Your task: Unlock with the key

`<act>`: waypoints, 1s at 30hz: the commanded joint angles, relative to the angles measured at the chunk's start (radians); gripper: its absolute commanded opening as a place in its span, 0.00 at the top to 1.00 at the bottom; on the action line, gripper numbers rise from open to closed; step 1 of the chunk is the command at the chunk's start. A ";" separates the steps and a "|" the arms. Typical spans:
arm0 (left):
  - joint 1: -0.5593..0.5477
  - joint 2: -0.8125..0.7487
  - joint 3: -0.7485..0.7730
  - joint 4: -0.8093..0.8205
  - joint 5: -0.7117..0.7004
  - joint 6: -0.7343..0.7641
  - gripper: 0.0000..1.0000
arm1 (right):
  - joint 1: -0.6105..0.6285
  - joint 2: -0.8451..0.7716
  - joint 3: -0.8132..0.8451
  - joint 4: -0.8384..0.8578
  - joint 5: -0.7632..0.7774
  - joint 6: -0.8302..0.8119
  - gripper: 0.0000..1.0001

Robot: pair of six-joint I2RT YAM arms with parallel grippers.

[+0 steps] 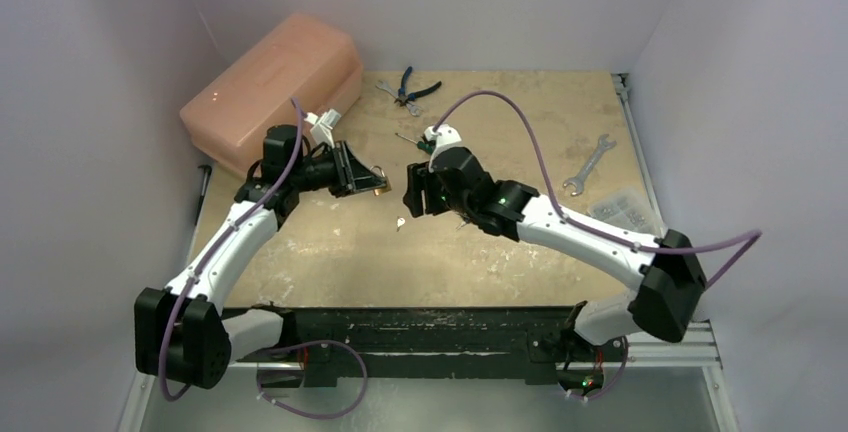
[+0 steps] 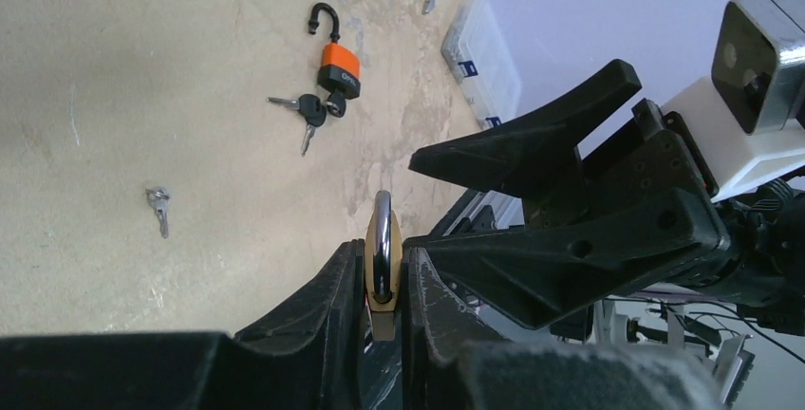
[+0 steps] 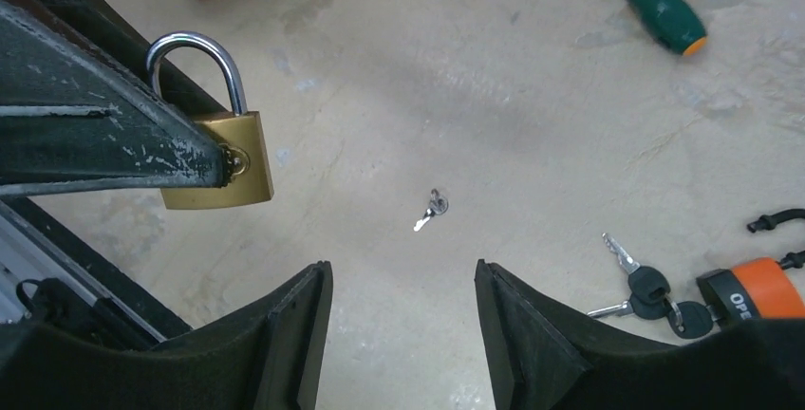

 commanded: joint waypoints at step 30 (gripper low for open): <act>0.045 0.081 -0.179 -0.044 -0.340 0.039 1.00 | -0.018 0.525 0.267 -0.022 -0.064 0.046 0.50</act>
